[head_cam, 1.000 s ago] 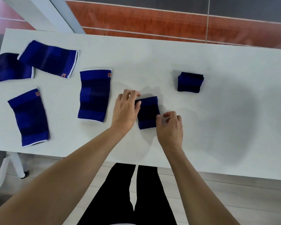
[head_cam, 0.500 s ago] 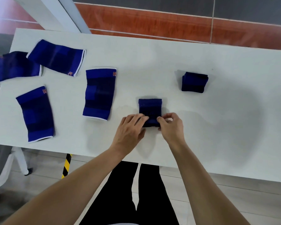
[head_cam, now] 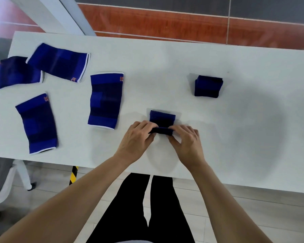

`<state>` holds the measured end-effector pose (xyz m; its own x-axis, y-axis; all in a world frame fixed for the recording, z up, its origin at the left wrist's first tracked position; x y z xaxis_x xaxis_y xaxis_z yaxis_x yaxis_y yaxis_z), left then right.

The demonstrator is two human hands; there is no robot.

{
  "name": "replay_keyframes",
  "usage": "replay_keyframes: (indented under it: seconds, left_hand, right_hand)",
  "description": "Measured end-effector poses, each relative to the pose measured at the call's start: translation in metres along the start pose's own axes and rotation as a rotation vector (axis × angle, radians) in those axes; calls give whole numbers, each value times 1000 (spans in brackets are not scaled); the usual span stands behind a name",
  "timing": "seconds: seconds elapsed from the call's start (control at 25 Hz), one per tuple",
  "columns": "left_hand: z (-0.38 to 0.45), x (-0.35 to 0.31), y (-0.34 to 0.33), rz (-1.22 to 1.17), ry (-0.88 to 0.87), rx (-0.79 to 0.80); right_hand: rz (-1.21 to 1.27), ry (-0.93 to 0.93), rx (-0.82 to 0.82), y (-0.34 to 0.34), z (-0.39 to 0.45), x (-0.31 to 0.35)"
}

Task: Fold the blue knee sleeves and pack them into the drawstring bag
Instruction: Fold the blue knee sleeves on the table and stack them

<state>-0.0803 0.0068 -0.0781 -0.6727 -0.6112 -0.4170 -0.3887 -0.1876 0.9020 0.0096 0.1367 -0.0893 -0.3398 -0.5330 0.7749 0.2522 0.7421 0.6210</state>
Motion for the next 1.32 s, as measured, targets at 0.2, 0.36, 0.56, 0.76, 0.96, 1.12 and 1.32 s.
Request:
replay_keyframes:
  seconds: [0.2,0.36,0.56,0.76,0.96,1.12,1.32]
  left_hand:
    - [10,30,2,-374,321,48]
    - [22,31,9,-322,378,-38]
    - [33,26,8,-125,334,-91]
    - [33,33,2,-59,262,-132]
    - [37,34,-3,17,244,-161]
    - [47,25,-2,68,193,-164]
    - [91,11,1,61,218,-146]
  right_hand:
    - [272,-257,-22,3,13,-19]
    - [351,-396,-92,7,20,-22]
    - [240,-365,-101,5,26,-12]
    - [3,-160,-184,5,27,-10]
    - [-84,-115,-177,4,30,-11]
    - [-249,9,-317,22,23,20]
    - [-329,33,-206,7,28,8]
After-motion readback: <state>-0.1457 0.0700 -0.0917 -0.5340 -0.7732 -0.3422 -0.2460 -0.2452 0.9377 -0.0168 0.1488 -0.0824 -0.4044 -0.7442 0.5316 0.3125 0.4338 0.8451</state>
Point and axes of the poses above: each hand's wrist, its own z-axis towards the middle knuckle, its own y-axis out of the back of the hand, x = y × z, the point moved 10 cm from there along z, towards the middle knuckle, and after that the axes turned 11 degrees about z, right-handed, at the moved point
